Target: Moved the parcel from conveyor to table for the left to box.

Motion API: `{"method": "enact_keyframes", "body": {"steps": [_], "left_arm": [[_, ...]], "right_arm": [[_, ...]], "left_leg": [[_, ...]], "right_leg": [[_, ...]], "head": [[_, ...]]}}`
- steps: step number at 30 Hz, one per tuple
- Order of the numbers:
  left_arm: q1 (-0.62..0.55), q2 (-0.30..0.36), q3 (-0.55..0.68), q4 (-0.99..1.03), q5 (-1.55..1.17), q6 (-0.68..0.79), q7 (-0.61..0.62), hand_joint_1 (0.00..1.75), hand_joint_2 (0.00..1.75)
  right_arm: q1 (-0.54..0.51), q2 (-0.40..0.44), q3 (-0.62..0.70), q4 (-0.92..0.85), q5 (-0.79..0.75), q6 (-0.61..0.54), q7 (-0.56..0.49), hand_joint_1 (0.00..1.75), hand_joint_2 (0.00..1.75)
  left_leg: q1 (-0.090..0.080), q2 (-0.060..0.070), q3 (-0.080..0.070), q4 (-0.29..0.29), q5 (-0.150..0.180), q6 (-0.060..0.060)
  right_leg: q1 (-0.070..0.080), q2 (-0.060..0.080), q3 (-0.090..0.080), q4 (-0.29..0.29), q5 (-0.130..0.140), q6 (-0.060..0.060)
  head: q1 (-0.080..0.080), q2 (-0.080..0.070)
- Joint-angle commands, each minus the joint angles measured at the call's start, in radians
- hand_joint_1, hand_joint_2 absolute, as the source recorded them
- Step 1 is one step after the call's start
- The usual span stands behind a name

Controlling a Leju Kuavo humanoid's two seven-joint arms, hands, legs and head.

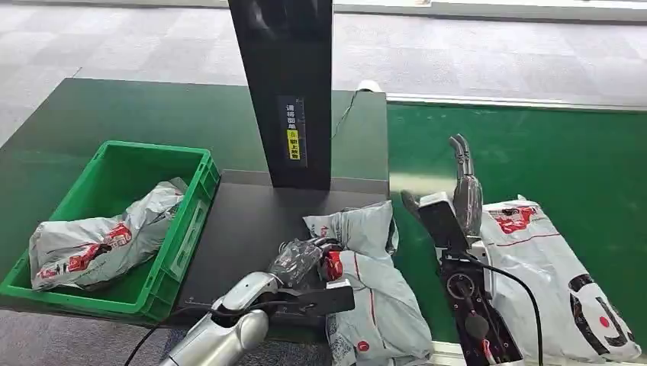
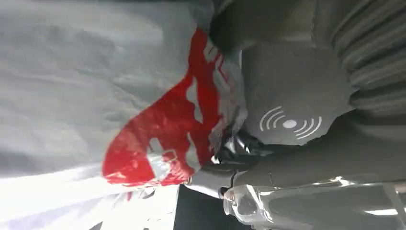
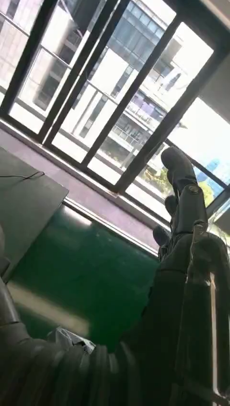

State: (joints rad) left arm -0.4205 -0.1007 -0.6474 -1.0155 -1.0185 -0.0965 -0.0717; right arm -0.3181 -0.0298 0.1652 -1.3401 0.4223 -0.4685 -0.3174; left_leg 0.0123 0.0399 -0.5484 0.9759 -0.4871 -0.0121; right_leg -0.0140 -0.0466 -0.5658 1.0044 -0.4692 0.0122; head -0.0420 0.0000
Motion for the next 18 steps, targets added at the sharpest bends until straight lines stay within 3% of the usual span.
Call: {"method": "enact_keyframes", "body": {"steps": [1, 18], "left_arm": [[0.017, 0.017, -0.014, 0.024, 0.0, -0.012, -0.002, 1.57, 1.75], [0.017, 0.017, -0.014, 0.024, 0.0, -0.012, -0.002, 1.57, 1.75]], "right_arm": [[-0.009, 0.011, -0.02, 0.02, 0.0, 0.004, 0.004, 0.0, 1.75], [-0.009, 0.011, -0.02, 0.02, 0.0, 0.004, 0.004, 0.0, 1.75]], "left_leg": [[0.0, -0.001, 0.001, -0.001, 0.0, 0.0], [0.0, -0.001, 0.001, -0.001, 0.0, 0.001]], "right_leg": [[0.0, 0.004, 0.0, -0.001, 0.001, -0.001], [0.0, 0.004, 0.0, -0.001, 0.001, -0.001]], "head": [[0.0, 0.0], [0.0, 0.0]]}}
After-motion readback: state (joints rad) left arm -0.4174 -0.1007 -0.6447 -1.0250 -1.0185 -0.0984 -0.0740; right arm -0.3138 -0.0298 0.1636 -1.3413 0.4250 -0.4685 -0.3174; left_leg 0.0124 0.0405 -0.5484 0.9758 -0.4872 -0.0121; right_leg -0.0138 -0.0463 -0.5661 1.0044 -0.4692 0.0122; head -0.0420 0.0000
